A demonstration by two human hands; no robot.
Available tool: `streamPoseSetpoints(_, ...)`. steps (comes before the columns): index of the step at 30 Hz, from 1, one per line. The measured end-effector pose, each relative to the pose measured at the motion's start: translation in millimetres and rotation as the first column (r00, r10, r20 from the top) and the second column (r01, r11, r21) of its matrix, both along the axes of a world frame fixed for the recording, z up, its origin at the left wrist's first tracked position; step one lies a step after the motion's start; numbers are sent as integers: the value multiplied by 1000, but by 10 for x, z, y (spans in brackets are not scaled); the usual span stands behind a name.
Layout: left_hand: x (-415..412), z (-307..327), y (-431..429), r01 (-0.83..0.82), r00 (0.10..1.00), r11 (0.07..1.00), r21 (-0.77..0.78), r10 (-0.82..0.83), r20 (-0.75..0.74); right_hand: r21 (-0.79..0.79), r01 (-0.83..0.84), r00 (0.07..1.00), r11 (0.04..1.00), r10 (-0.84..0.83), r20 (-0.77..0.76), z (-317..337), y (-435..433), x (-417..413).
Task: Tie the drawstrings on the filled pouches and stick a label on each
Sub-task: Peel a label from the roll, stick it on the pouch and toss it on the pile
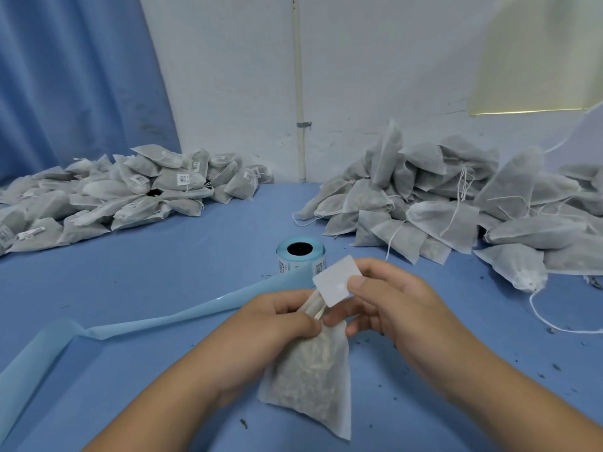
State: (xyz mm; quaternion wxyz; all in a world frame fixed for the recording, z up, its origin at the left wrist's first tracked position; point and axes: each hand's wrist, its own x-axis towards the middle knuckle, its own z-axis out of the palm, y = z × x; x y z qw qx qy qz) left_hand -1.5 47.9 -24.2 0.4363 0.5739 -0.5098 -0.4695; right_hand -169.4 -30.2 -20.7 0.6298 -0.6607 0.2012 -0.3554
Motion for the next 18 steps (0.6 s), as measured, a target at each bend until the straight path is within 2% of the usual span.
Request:
streamPoseSetpoints(4, -28, 3, 7, 5, 997, 1000, 22, -3, -81, -49, 112, 994, 993, -112, 3, -32, 18, 16)
streamPoseSetpoints(7, -35, -16, 2, 25, 984, 999, 29, -20, -179, -193, 240, 971, 951, -236, 47, -74, 47, 21)
streamPoseSetpoints(9, -34, -20, -1, 41, 971, 999, 31, -33, -237, -456, 312, 944, 834, -325, 50, -111, 69, 17)
streamPoseSetpoints(11, -26, -18, -3, 44, 959, 998, 41, -31, -282, -756, 305, 918, 579, -391, 70, -134, 68, 23)
streamPoseSetpoints(12, -18, -14, -2, 49, 952, 998, 42, -34, -304, -830, 290, 913, 477, -397, 91, -151, 63, 28)
streamPoseSetpoints(14, -4, -2, 3, 70, 939, 997, 34, -54, -340, -877, 263, 920, 402, -379, 102, -164, 46, 28)
streamPoseSetpoints(18, 19, 15, 22, 107, 936, 994, 14, -96, -338, -916, 188, 944, 354, -324, 68, -147, 20, -1)
